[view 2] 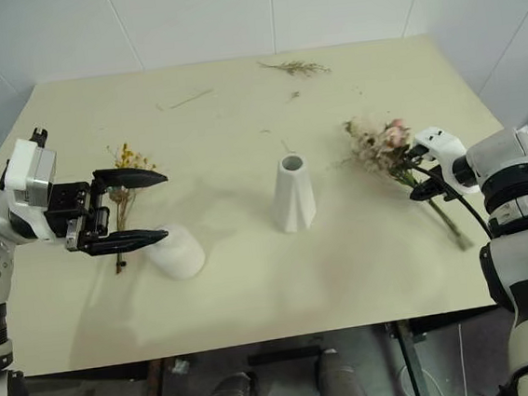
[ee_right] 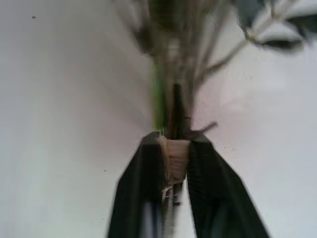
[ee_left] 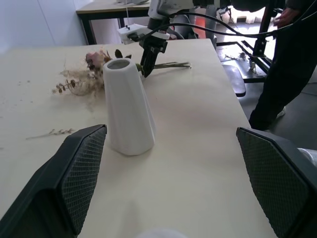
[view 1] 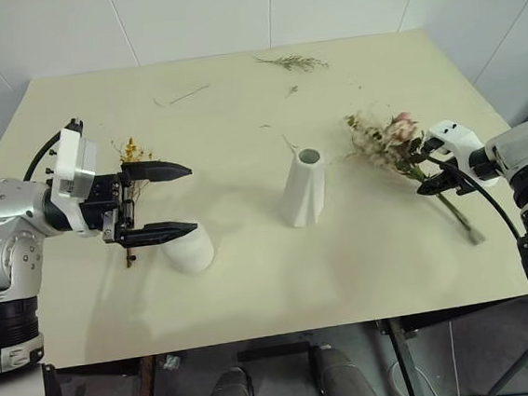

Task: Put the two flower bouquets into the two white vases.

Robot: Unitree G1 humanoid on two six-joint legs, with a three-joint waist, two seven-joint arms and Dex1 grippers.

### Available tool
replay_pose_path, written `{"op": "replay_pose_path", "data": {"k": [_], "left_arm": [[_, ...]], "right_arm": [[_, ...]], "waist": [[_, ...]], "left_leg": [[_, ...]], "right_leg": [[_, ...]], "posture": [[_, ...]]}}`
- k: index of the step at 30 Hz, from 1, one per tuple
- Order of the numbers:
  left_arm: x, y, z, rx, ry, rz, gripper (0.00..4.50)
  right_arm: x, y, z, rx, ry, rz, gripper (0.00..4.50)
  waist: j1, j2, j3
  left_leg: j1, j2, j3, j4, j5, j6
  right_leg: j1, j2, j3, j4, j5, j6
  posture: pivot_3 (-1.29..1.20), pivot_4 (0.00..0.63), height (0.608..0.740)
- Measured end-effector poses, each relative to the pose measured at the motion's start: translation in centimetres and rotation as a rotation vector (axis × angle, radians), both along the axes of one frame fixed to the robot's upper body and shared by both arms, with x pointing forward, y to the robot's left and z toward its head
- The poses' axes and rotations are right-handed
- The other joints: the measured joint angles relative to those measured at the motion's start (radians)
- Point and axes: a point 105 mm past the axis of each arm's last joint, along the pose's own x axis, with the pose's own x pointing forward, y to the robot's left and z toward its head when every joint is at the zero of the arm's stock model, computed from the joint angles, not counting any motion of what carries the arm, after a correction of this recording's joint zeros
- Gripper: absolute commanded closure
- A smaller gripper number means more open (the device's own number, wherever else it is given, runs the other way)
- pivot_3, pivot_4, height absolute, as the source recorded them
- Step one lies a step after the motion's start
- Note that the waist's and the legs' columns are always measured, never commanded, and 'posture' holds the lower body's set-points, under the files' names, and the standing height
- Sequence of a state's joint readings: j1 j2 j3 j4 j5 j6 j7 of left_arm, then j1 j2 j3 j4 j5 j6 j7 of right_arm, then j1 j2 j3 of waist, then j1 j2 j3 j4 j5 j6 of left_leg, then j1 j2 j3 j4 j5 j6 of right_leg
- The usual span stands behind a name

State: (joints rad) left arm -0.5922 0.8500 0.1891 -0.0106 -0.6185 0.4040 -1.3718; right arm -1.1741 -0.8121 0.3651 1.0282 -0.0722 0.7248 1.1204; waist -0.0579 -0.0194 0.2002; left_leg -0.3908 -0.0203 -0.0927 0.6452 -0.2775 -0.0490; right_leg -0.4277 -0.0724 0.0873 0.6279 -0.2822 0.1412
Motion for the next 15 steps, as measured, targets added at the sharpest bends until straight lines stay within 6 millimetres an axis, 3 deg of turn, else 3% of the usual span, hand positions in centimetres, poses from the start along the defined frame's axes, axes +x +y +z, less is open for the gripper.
{"op": "replay_pose_path", "data": {"k": [4, 6, 9, 12, 15], "left_arm": [[0.4, 0.1, -0.1, -0.019, 0.012, 0.008, 0.0], [0.5, 0.0, -0.2, -0.028, 0.011, 0.009, 0.0], [0.6, 0.0, -0.3, -0.036, 0.008, 0.015, 0.0], [0.6, 0.1, -0.6, -0.042, 0.019, 0.021, 0.0], [0.8, 0.2, -0.7, -0.054, 0.027, 0.026, 0.0]], "right_arm": [[0.2, 1.0, 1.1, 0.13, -0.061, 0.019, 4.32], [0.6, 1.7, 2.9, 0.198, -0.155, 0.048, 4.32], [1.2, 2.9, 7.1, 0.297, -0.404, 0.122, 4.32], [0.5, 5.1, 12.4, 0.407, -0.69, 0.217, 4.32], [-0.4, 7.4, 15.2, 0.508, -0.863, 0.256, 4.32]], "waist": [[-0.002, 0.0, 0.0], [-0.001, 0.001, 0.001], [0.001, 0.001, 0.001], [0.0, 0.001, 0.001], [0.002, 0.001, 0.001]], "left_leg": [[0.0, 0.0, 0.0, 0.0, 0.0, 0.0], [0.0, 0.0, 0.0, 0.0, 0.0, 0.0], [0.0, 0.0, 0.0, 0.0, 0.0, 0.0], [0.0, 0.001, -0.001, -0.001, 0.0, 0.0], [0.0, 0.001, -0.001, 0.0, 0.0, 0.0]], "right_leg": [[0.0, 0.0, 0.0, 0.0, 0.0, 0.0], [0.0, 0.0, 0.0, 0.0, 0.0, 0.0], [0.0, 0.0, 0.0, 0.0, 0.0, 0.0], [0.0, 0.0, 0.0, 0.0, 0.0, 0.0], [0.0, 0.0, 0.0, 0.001, 0.0, 0.0]], "posture": [[0.0, 0.15, 0.74], [0.0, 0.15, 0.74], [0.0, 0.15, 0.74], [0.0, 0.15, 0.74], [0.0, 0.15, 0.74]]}}
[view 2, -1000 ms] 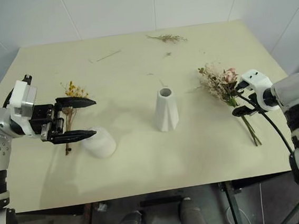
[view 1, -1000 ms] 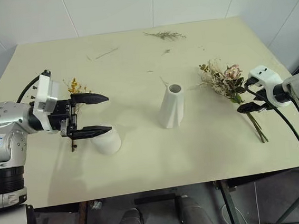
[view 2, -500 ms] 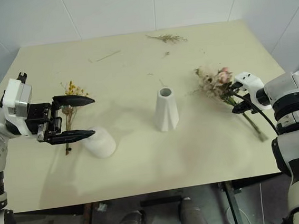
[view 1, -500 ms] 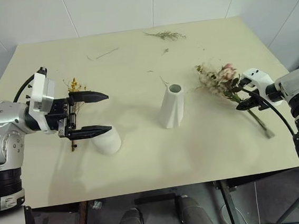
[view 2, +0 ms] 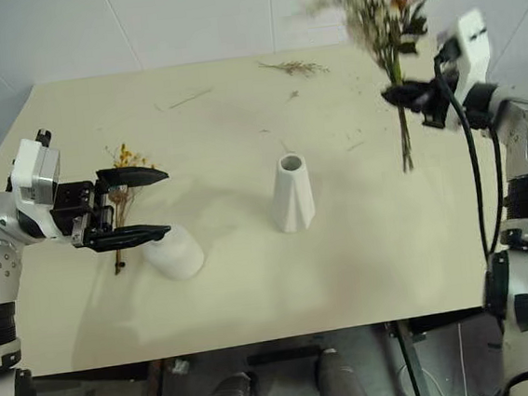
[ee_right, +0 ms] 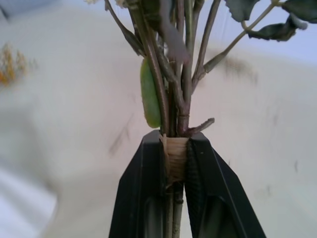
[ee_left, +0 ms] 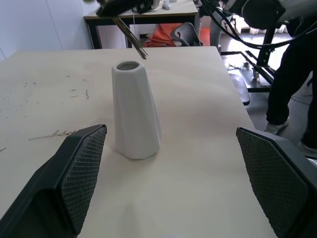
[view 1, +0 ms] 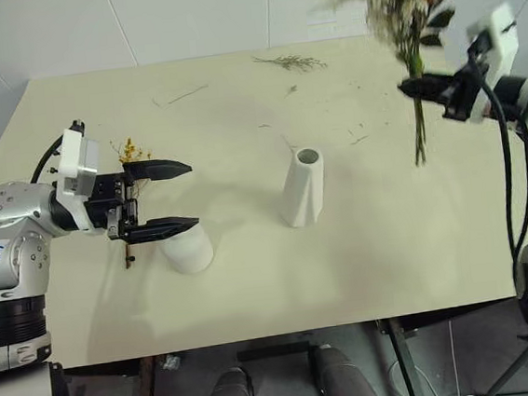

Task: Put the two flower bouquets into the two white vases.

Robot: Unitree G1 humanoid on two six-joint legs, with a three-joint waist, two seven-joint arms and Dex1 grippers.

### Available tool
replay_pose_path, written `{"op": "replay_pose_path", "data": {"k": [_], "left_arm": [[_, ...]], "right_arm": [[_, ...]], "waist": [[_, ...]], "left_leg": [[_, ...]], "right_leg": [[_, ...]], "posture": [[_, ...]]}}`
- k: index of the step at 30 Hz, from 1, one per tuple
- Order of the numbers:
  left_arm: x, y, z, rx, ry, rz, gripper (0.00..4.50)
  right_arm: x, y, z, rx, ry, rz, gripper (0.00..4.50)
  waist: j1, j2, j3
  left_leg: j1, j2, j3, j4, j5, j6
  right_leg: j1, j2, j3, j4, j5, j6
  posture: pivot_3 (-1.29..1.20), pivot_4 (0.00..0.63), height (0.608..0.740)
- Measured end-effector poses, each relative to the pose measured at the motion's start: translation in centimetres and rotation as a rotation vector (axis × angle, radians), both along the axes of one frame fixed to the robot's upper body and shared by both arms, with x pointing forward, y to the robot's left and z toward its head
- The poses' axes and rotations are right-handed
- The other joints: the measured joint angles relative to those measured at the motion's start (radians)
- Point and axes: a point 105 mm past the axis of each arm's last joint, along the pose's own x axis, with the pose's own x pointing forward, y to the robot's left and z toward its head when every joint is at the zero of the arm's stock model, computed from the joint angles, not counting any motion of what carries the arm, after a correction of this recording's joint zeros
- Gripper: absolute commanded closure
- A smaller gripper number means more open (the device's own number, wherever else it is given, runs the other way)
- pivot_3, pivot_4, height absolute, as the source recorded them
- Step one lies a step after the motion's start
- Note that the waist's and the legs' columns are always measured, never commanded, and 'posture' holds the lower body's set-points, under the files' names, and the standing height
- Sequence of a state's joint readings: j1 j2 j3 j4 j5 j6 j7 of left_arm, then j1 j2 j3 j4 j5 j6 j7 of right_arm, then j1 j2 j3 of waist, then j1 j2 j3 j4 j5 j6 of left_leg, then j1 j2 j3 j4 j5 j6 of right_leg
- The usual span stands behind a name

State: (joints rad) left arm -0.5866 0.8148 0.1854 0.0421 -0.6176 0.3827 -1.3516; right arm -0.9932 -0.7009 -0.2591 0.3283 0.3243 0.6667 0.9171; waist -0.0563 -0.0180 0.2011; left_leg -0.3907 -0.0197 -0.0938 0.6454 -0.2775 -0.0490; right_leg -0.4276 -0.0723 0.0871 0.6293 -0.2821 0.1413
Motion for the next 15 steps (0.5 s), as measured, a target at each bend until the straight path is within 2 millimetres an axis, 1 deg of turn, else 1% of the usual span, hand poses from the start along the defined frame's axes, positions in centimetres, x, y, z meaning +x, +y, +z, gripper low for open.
{"op": "replay_pose_path", "data": {"k": [2, 5, 6, 9, 12, 15], "left_arm": [[0.2, 0.2, -0.2, -0.007, 0.01, 0.009, 0.0], [0.8, -0.1, -0.2, -0.025, 0.011, 0.004, 0.0], [0.9, -0.3, -0.1, -0.025, 0.004, 0.002, 0.0], [1.4, 0.0, 0.0, -0.027, 0.003, 0.017, 0.0], [1.5, 0.0, -0.1, -0.024, 0.004, 0.022, 0.0], [1.5, -0.1, -0.1, -0.028, 0.005, 0.022, 0.0]], "right_arm": [[-0.8, 2.0, 0.7, 0.088, -0.071, 0.042, 4.32], [-2.4, 6.4, 1.7, 0.218, -0.158, 0.173, 4.32], [-3.1, 7.5, 2.3, 0.245, -0.188, 0.211, 4.32], [-4.2, 9.2, 3.2, 0.272, -0.238, 0.264, 4.32], [-4.7, 10.3, 3.3, 0.264, -0.242, 0.292, 4.32], [-5.0, 10.8, 3.2, 0.26, -0.242, 0.313, 4.32]], "waist": [[0.0, 0.0, 0.0], [0.0, 0.0, 0.0], [0.001, 0.0, 0.0], [0.002, 0.0, 0.0], [0.003, 0.0, 0.0], [0.003, 0.0, 0.0]], "left_leg": [[0.0, 0.0, -0.001, 0.001, 0.0, 0.0], [0.0, 0.0, -0.001, 0.001, 0.0, -0.001], [0.0, 0.0, -0.002, 0.001, 0.0, -0.001], [0.0, 0.0, -0.002, 0.001, 0.0, -0.001], [0.0, -0.001, -0.002, 0.001, 0.0, -0.001], [0.0, -0.001, -0.002, 0.0, 0.0, -0.001]], "right_leg": [[0.0, 0.0, 0.0, 0.001, 0.0, 0.0], [-0.001, 0.0, 0.0, 0.004, 0.0, 0.0], [-0.001, 0.0, 0.0, 0.004, 0.0, 0.0], [-0.001, 0.0, 0.0, 0.004, 0.0, 0.0], [-0.001, -0.001, 0.0, 0.003, 0.0, 0.0], [-0.001, -0.001, -0.001, 0.003, 0.0, 0.0]], "posture": [[0.0, 0.15, 0.74], [0.0, 0.15, 0.74], [0.0, 0.15, 0.74], [0.0, 0.15, 0.74], [0.0, 0.15, 0.74], [0.0, 0.15, 0.74]]}}
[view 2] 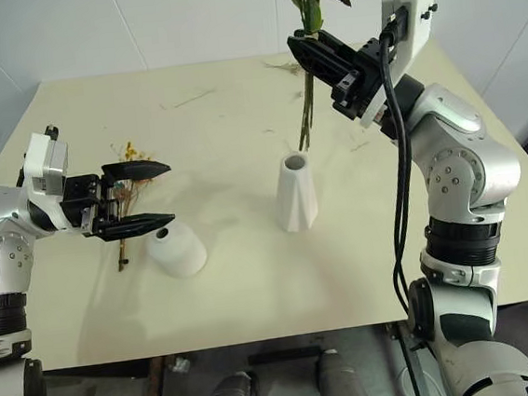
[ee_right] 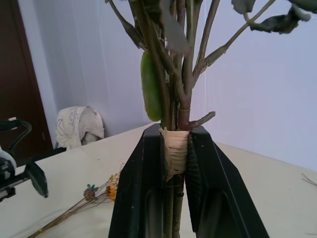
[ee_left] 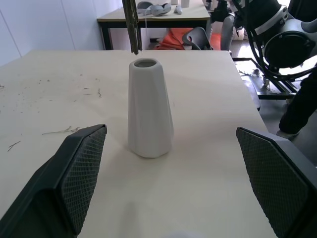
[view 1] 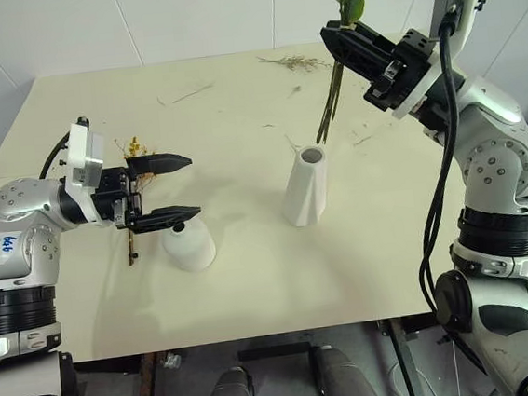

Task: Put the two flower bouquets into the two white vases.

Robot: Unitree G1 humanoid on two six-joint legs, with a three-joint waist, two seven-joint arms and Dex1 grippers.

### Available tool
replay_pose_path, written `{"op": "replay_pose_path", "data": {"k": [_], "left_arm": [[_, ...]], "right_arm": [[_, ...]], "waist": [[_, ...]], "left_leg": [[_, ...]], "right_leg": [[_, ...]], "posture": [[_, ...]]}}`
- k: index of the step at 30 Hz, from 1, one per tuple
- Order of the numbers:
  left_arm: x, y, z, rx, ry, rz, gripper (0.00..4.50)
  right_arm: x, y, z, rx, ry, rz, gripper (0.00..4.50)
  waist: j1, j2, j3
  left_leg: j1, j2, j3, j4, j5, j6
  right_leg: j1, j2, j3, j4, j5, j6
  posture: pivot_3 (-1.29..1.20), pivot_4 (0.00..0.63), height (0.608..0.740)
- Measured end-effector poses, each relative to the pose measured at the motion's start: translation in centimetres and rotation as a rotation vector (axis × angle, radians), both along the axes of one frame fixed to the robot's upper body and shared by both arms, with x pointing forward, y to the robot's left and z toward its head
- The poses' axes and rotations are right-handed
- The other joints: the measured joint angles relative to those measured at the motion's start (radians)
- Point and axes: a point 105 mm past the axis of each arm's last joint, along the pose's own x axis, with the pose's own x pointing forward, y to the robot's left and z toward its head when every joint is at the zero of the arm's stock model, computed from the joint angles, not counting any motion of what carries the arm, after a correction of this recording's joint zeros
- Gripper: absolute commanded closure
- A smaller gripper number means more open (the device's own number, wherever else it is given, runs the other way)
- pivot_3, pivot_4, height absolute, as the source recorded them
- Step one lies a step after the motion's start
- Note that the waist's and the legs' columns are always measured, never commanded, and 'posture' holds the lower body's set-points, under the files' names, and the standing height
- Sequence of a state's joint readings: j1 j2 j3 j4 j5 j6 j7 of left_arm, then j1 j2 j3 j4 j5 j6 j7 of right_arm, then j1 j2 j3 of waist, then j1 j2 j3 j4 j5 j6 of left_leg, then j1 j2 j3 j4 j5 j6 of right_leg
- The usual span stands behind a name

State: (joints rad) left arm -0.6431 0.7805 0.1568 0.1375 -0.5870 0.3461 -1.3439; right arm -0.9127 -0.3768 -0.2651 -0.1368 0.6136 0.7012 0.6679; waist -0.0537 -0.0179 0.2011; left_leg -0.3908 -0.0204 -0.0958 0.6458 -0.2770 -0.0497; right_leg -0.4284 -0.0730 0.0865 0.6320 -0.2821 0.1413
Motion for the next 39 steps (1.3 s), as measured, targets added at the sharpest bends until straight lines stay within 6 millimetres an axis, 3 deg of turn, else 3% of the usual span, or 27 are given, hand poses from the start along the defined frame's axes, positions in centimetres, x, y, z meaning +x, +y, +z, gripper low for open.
{"op": "replay_pose_path", "data": {"k": [4, 39], "left_arm": [[0.1, -0.2, 0.0, -0.012, 0.0, 0.007, 0.0], [0.3, -0.6, -0.3, -0.031, -0.011, 0.047, 0.0]], "right_arm": [[0.0, 0.1, -0.9, -0.007, 0.039, 0.01, 4.32], [-0.5, 2.3, -0.9, -0.03, 0.066, 0.071, 4.32]], "waist": [[0.0, 0.0, 0.0], [-0.001, 0.0, 0.0]], "left_leg": [[0.0, 0.0, 0.0, 0.0, 0.0, 0.0], [0.0, 0.0, 0.0, -0.002, 0.0, 0.0]], "right_leg": [[0.0, 0.0, 0.0, 0.0, 0.0, 0.0], [0.0, 0.0, 0.0, -0.003, 0.0, 0.0]], "posture": [[0.0, 0.15, 0.74], [0.0, 0.15, 0.74]]}}
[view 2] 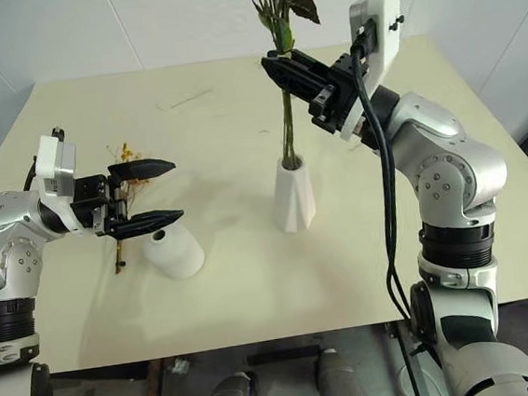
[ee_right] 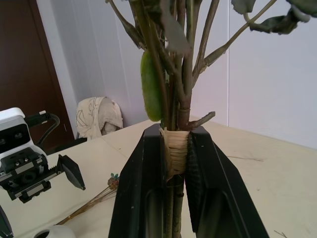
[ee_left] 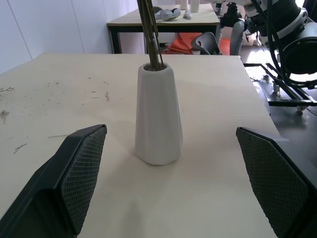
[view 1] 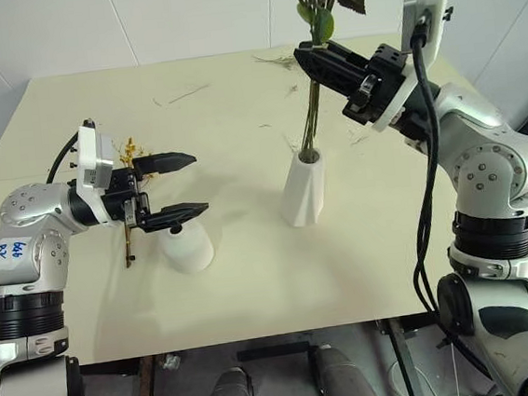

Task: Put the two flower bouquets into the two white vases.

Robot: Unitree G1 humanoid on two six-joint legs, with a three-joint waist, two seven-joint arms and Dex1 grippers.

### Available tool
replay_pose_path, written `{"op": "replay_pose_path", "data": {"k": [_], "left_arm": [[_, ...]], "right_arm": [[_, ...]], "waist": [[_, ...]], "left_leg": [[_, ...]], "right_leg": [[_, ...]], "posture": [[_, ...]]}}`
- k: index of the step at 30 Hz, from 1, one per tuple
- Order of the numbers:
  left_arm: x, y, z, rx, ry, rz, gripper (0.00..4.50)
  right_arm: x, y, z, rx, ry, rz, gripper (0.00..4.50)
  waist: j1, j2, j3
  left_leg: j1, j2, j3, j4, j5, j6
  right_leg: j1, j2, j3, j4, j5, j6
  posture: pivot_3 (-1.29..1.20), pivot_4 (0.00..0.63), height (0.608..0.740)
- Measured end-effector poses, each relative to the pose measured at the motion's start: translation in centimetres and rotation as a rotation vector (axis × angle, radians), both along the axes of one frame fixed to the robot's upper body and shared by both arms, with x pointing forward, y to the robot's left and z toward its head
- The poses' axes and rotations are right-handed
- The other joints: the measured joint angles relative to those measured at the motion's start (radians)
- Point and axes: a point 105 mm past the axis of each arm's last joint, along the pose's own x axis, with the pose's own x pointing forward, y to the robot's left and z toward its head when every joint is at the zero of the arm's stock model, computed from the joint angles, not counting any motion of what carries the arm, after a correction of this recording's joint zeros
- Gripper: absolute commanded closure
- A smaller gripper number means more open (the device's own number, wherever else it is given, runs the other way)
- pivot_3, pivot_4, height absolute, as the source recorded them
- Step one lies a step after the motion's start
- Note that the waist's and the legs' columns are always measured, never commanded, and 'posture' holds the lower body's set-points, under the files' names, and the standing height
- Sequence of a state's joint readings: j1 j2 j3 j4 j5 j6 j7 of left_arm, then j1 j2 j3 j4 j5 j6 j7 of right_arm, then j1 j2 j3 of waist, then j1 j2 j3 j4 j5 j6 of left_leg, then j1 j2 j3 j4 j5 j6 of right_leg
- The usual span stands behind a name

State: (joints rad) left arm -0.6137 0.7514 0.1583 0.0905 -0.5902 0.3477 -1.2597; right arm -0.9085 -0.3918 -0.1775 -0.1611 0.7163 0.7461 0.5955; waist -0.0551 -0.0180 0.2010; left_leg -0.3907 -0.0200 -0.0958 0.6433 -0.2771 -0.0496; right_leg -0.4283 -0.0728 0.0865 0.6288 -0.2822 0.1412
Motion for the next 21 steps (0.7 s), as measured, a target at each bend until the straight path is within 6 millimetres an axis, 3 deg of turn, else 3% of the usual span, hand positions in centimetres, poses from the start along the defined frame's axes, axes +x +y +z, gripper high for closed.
{"op": "replay_pose_path", "data": {"k": [5, 15, 21], "left_arm": [[0.0, 0.0, 0.0, -0.002, -0.001, 0.003, 0.0], [0.0, 0.1, 0.1, -0.009, -0.002, 0.003, 0.0], [0.0, 0.2, 0.2, -0.014, -0.006, 0.007, 0.0]], "right_arm": [[-0.3, 0.2, 0.0, 0.0, -0.002, 0.003, 4.32], [0.9, -0.9, -2.6, 0.004, 0.064, -0.051, 4.32], [0.9, -0.9, -2.4, 0.021, 0.026, -0.064, 2.35]], "waist": [[0.0, 0.0, 0.0], [0.0, 0.0, 0.0], [0.0, 0.0, 0.0]], "left_leg": [[0.0, 0.0, 0.0, 0.0, 0.0, 0.0], [0.0, 0.0, 0.0, -0.001, 0.0, 0.0], [0.0, 0.0, 0.0, -0.001, 0.0, 0.0]], "right_leg": [[0.0, 0.0, 0.0, 0.0, 0.0, 0.0], [0.0, 0.0, 0.0, -0.001, 0.0, 0.0], [0.0, 0.0, 0.0, -0.001, 0.0, 0.0]], "posture": [[0.0, 0.15, 0.74], [0.0, 0.15, 0.74], [0.0, 0.15, 0.74]]}}
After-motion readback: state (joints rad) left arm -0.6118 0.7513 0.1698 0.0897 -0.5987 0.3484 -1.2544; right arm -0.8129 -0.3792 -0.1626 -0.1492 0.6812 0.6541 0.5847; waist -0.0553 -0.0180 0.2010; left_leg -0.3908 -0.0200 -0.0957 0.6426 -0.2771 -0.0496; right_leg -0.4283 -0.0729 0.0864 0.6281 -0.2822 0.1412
